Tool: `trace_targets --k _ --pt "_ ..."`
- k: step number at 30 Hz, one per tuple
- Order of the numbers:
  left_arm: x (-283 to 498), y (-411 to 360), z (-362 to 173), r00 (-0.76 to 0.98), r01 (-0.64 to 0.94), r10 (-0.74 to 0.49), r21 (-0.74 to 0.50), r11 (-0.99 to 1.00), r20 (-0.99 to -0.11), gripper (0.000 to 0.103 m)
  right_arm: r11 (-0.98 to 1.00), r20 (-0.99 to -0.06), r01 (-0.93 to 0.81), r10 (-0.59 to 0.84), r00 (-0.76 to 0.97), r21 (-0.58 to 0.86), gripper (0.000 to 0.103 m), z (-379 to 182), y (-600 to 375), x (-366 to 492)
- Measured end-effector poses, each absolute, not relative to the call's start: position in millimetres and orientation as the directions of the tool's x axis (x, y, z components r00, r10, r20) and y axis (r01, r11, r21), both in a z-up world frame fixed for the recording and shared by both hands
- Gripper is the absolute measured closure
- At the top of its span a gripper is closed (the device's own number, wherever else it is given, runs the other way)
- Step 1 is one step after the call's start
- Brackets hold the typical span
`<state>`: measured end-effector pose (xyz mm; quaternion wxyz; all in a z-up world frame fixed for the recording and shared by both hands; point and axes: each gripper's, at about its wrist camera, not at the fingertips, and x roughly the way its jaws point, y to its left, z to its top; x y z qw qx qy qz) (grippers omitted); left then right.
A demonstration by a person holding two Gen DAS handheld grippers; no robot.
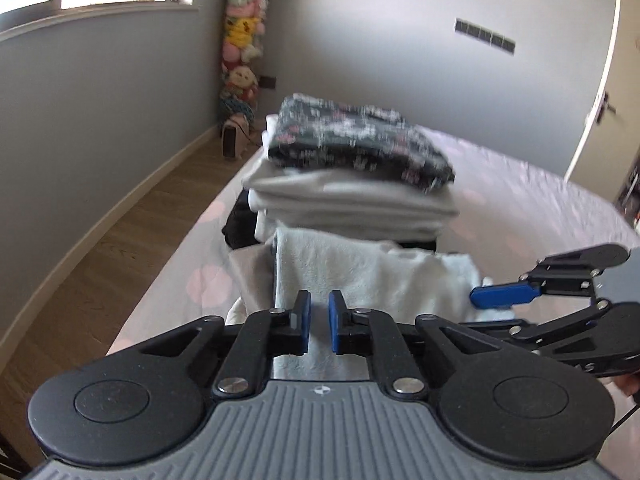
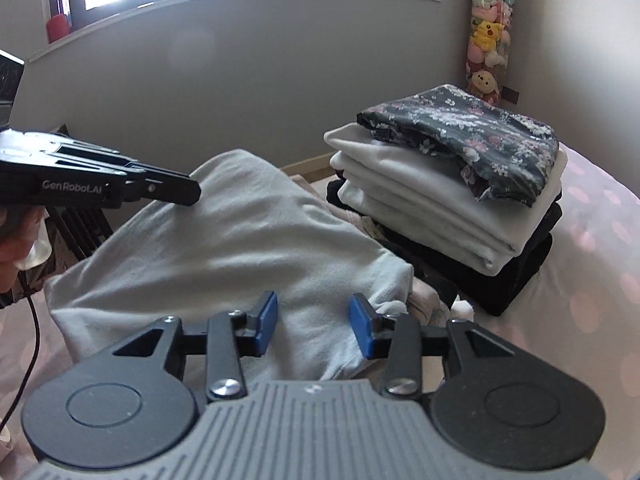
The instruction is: Fold clothes
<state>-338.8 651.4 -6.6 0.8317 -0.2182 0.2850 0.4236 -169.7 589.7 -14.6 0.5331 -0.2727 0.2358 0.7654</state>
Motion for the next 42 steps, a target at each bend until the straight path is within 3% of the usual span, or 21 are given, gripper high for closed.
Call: trace_targets --k 9,17,24,28,33,42 --pt "-359.4 691.6 -50.9 0.507 -0.829 0.515 -0.227 0.512 -0.691 0.097 -0.338 -0.665 -0.923 0.650 -0.368 0.181 0.058 -46.8 617.7 -163.1" --pt "-363.3 679.1 -40.3 0.512 -0.839 0.544 -0.248 0.485 -0.665 0.097 -0.333 -0.678 -0.926 0.640 -0.361 0.178 0.058 -44.5 616.6 -165.9" --pt "-381.0 624.2 11.0 0.506 -0.843 0.629 -0.185 0.505 -0.590 0.096 -0.320 -0.649 -0.940 0.691 -0.318 0.121 0.058 -8.1 579.0 -168.6" --pt "-387.7 587.7 18.9 0.502 -0.819 0.624 -0.098 0.565 -0.598 0.096 -0.374 -0.613 -0.924 0.712 -0.341 0.080 0.058 7.6 540.8 -173.2" --pt "-387.5 564.1 -4.4 0.468 -0.806 0.617 -0.018 0.592 -0.633 0.097 -0.463 -0.615 -0.886 0.696 -0.369 0.009 0.058 0.7 505.3 -195.8" --pt "-386.7 575.3 -31.6 0.433 -0.849 0.604 -0.077 0.523 -0.669 0.097 -0.412 -0.651 -0.909 0.676 -0.346 0.055 0.056 -32.7 511.2 -196.2"
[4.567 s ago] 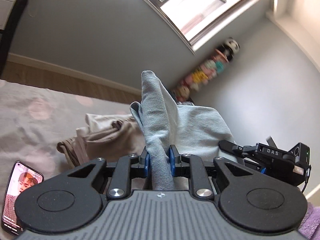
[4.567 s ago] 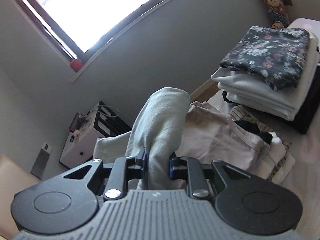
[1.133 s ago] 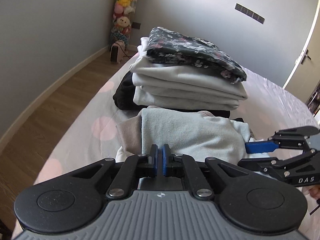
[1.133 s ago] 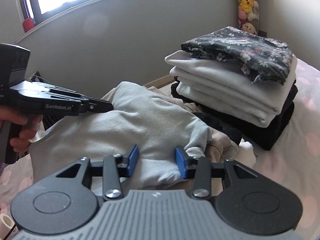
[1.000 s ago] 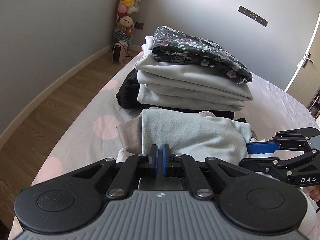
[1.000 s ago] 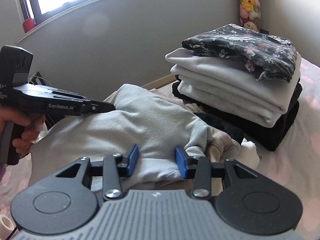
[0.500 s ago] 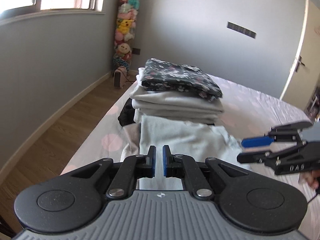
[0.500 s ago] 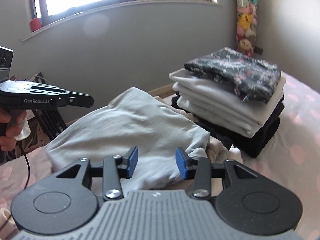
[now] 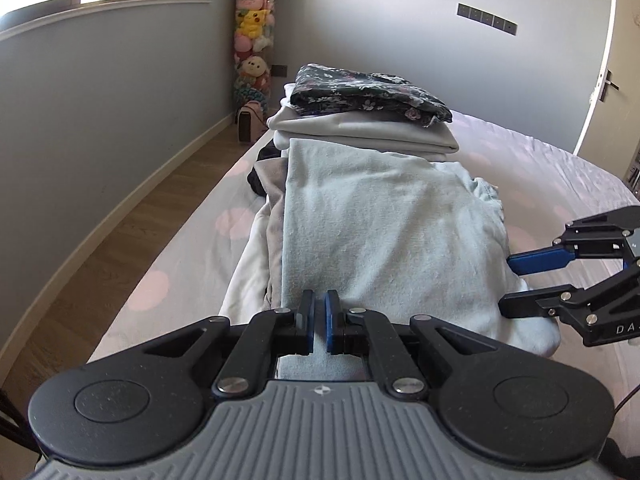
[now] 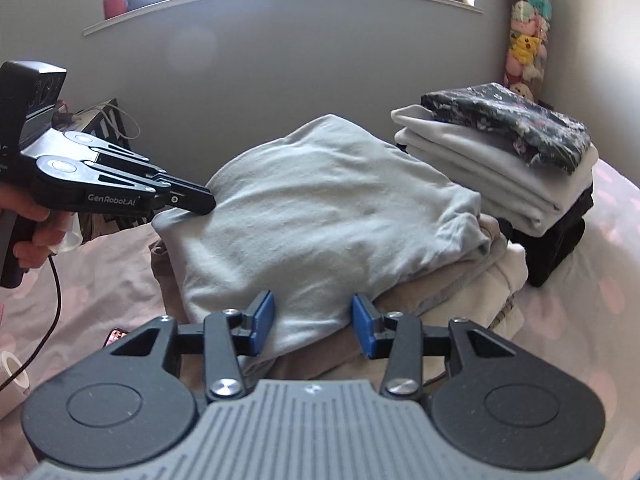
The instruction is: Fold clothes
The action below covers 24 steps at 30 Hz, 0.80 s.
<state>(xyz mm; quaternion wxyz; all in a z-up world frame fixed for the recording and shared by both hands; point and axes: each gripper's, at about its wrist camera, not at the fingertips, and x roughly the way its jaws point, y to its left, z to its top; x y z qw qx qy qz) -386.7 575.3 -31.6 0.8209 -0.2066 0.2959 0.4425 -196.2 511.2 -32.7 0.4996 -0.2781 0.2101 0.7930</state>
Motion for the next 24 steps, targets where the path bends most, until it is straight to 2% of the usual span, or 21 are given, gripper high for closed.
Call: trace_targets --k 4,8,10,12,14,17,19,20,22,24 --pt "-386.1 563.9 -18.0 0.398 -0.870 0.627 -0.060 0.489 -0.669 0.096 -0.372 -0.649 -0.926 0.691 -0.319 0.059 0.056 -23.5 503.0 -197.1" --pt "-386.9 536.5 5.9 0.387 -0.880 0.669 -0.037 0.474 -0.635 0.096 -0.357 -0.593 -0.934 0.748 -0.299 0.021 0.056 -0.3 476.3 -195.8" --pt "-385.9 520.5 20.0 0.374 -0.887 0.697 -0.017 0.462 -0.612 0.092 -0.345 -0.561 -0.939 0.779 -0.278 -0.014 0.052 13.3 460.9 -195.5" --pt "-383.5 503.7 35.3 0.360 -0.896 0.728 0.002 0.445 -0.583 0.082 -0.333 -0.529 -0.943 0.806 -0.267 -0.031 0.043 27.9 445.5 -194.5" --pt "-381.4 485.8 51.1 0.360 -0.898 0.754 0.014 0.439 -0.549 0.076 -0.311 -0.489 -0.949 0.836 -0.249 -0.048 0.037 42.9 428.5 -193.8" --pt "-377.5 459.9 73.5 0.356 -0.902 0.785 0.032 0.431 -0.507 0.055 -0.280 -0.433 -0.955 0.876 -0.214 -0.096 0.027 63.8 401.7 -195.9" --pt "-375.5 443.2 87.2 0.362 -0.902 0.797 0.037 0.431 -0.483 0.040 -0.266 -0.405 -0.956 0.893 -0.196 -0.122 0.012 74.5 385.0 -198.2" --pt "-374.4 434.8 93.0 0.363 -0.902 0.804 0.040 0.431 -0.472 0.037 -0.258 -0.391 -0.957 0.901 -0.188 -0.136 0.009 79.9 376.6 -199.3" --pt "-371.8 418.5 103.1 0.360 -0.903 0.818 0.053 0.427 -0.448 0.023 -0.236 -0.373 -0.961 0.912 -0.169 -0.142 0.000 87.3 361.4 -201.6" --pt "-368.3 400.0 111.9 0.344 -0.906 0.844 0.091 0.414 -0.412 0.012 -0.211 -0.358 -0.967 0.922 -0.149 -0.140 0.001 93.5 346.7 -203.9"
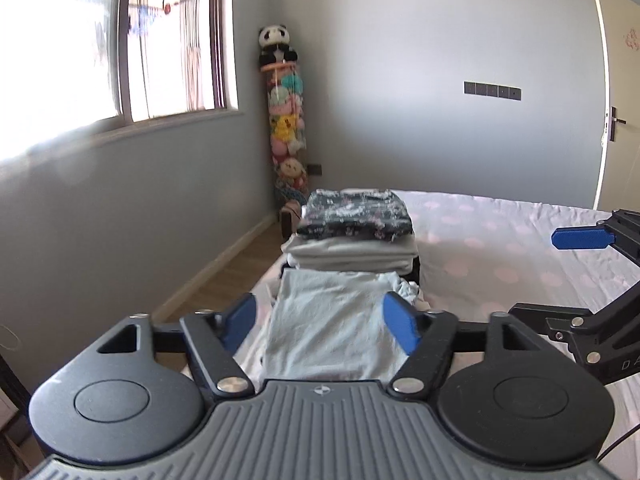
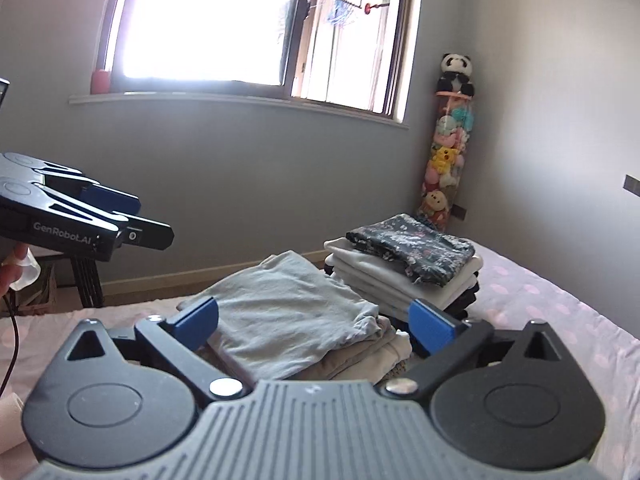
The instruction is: Fold clothes
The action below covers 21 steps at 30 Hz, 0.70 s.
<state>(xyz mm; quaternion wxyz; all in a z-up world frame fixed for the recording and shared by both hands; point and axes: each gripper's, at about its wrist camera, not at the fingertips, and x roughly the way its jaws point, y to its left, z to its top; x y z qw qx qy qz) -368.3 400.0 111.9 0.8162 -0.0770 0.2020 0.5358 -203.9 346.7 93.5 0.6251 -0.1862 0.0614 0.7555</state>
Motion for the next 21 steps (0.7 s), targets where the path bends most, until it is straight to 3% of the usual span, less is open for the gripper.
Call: trace_targets --k 5,13,21 --pt "-367.5 366.2 127.0 0.343 -0.913 0.870 0.093 0.397 -0.354 0.009 -0.144 -0.300 -0.984 0.948 -0.106 -0.107 0.001 103.5 308.6 -209.3" --pt "-374.8 323.6 125.2 0.251 -0.951 0.929 0.111 0.289 -0.272 0.008 -0.032 -0.199 -0.997 0.979 -0.045 0.069 0.001 108.1 260.7 -207.2" --pt "-391.1 304.5 103.7 0.213 -0.973 0.934 0.028 0.231 -0.286 0.008 0.061 -0.179 -0.992 0.983 0.041 0.107 0.001 91.7 246.2 -218.4"
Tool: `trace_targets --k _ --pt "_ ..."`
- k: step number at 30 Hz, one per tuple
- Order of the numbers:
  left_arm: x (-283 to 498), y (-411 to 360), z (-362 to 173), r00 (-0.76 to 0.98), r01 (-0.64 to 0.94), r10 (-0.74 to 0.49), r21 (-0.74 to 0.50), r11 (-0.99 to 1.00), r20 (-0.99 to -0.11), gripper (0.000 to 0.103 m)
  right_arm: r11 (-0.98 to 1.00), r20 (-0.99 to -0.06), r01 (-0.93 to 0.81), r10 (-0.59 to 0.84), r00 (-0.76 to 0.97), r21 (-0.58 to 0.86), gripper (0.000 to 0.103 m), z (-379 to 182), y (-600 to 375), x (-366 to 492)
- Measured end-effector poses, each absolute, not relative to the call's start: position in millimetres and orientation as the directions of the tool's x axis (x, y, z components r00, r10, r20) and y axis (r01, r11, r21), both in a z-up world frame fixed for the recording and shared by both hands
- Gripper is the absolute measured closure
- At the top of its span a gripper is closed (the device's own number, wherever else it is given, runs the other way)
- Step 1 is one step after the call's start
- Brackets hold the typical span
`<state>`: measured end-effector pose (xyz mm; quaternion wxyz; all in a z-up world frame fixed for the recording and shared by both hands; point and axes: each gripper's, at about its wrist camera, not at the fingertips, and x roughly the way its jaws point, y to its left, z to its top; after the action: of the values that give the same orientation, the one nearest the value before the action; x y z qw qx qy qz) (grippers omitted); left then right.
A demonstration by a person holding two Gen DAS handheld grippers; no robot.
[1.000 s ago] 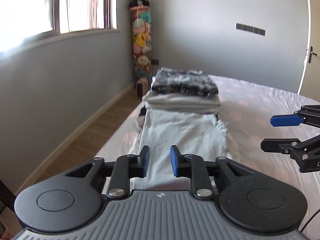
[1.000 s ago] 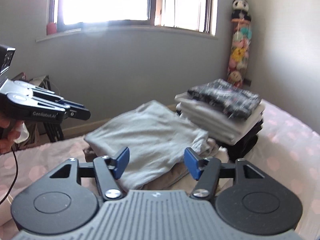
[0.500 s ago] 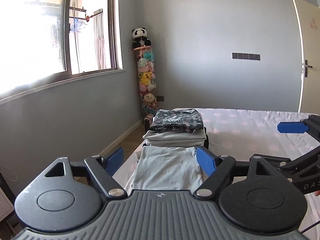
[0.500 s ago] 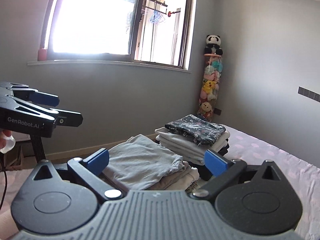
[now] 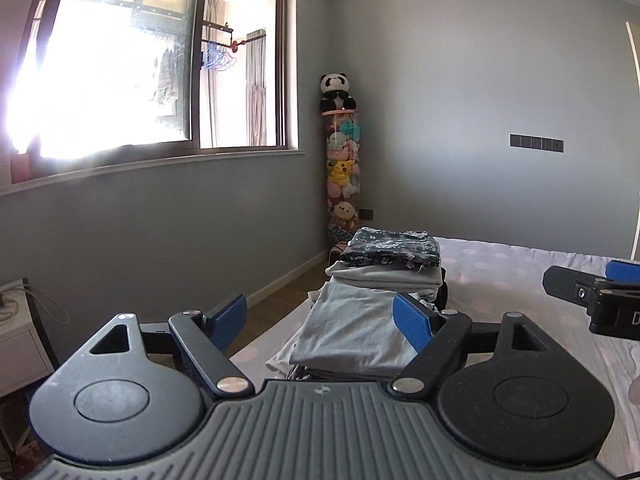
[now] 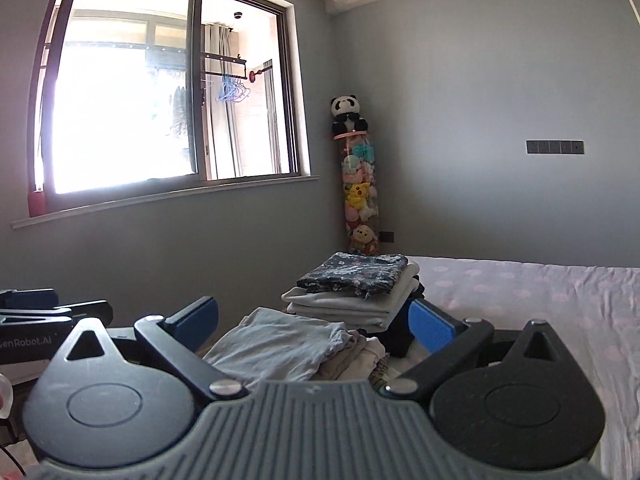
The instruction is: Fold clothes
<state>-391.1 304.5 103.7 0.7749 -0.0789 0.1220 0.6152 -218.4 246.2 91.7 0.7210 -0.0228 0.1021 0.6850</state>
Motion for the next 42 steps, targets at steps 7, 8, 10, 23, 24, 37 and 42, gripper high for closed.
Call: trace_targets --k 7,8,10,23,24,37,42 --pt "-392.0 294.7 77.5 0.164 -0.984 0.918 0.005 0.178 -0.362 0.008 0.061 -0.259 -0.992 0.966 0.030 0.114 0.001 63.9 243.5 -230.6" --pt "-391.2 293.4 72.3 0.160 -0.985 0.912 0.004 0.174 -0.378 0.008 0.057 -0.274 -0.992 0.962 0.025 0.110 0.001 60.1 243.4 -232.0" --pt "-389.7 292.3 63.6 0.157 -0.985 0.900 0.002 0.173 -0.407 0.008 0.041 -0.302 -0.993 0.953 0.006 0.108 0.001 53.7 241.8 -234.1" --pt "-368.5 286.2 35.9 0.156 -0.982 0.845 0.009 0.187 -0.512 0.008 0.060 -0.400 -0.989 0.916 -0.001 0.138 0.001 27.3 234.6 -224.1" --pt "-366.9 285.4 34.9 0.156 -0.982 0.843 0.013 0.190 -0.514 0.008 0.064 -0.402 -0.988 0.916 0.003 0.139 0.001 26.5 233.7 -223.4" --pt "-359.9 282.0 37.0 0.163 -0.978 0.844 0.026 0.205 -0.511 0.008 0.085 -0.406 -0.989 0.914 0.028 0.123 0.001 22.1 227.0 -218.9" --pt "-357.5 282.4 35.4 0.161 -0.978 0.843 0.031 0.206 -0.513 0.008 0.092 -0.402 -0.988 0.915 0.034 0.125 0.001 22.5 225.5 -217.5"
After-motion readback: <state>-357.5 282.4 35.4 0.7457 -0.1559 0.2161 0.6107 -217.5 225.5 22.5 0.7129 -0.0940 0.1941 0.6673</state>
